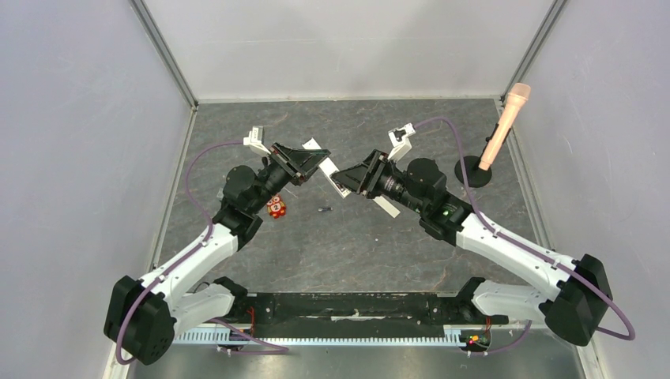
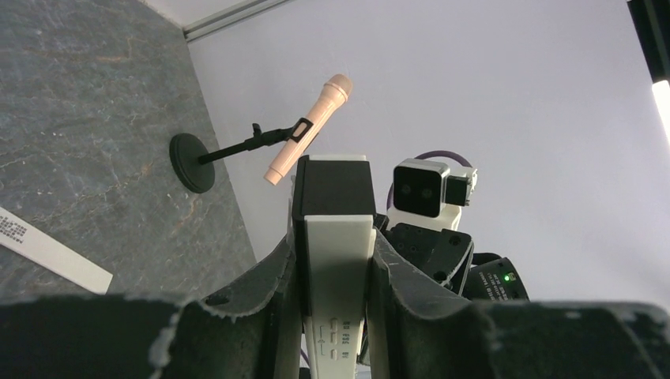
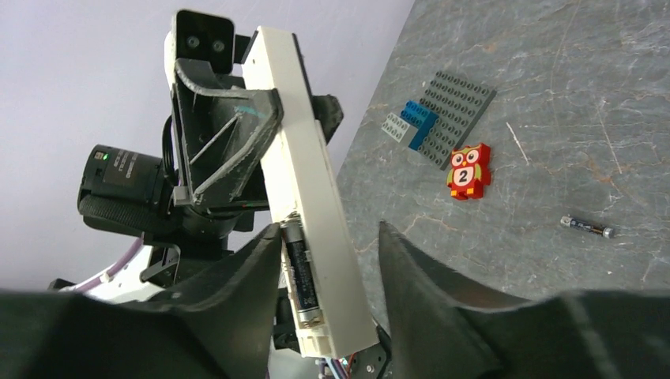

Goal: Load the batteries into the remote control

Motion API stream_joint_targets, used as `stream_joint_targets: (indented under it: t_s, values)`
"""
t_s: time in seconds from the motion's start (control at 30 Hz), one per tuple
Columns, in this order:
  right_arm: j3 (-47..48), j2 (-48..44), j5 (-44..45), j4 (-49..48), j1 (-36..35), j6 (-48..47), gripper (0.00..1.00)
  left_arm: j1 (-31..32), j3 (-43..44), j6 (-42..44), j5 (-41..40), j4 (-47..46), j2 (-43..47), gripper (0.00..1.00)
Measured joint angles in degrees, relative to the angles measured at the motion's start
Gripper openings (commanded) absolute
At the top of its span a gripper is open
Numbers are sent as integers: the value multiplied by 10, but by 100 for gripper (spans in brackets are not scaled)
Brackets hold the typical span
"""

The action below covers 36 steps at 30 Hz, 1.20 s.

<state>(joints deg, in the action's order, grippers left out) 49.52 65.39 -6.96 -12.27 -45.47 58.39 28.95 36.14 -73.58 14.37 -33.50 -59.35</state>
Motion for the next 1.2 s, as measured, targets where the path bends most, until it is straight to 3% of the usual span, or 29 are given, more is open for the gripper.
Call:
stream_joint_targets:
  t_s: [0.23,0.27,0.4,0.5,0.7,0.93,1.2]
  values:
    - [0,5,-18,-5,0,-1,37,-1,0,0,8,7,-2,2]
    - [0,5,-18,-5,0,-1,42,-1,0,0,8,7,-2,2]
    - [0,5,-18,-2,0,0,84,-1,0,0,9,6,-2,2]
    - [0,5,-16,5,1,-3,97,-1,0,3,10,5,-2,2]
    - [-5,-11,-9,8,19,-15,96,-7,3,69,-5,75,13,2]
    - [-12,-22,-7,34,46,-111,84,-14,52,220,-130,298,70,2]
    - [58,167,-14,137,38,-337,73,-15,82,318,-272,469,147,2]
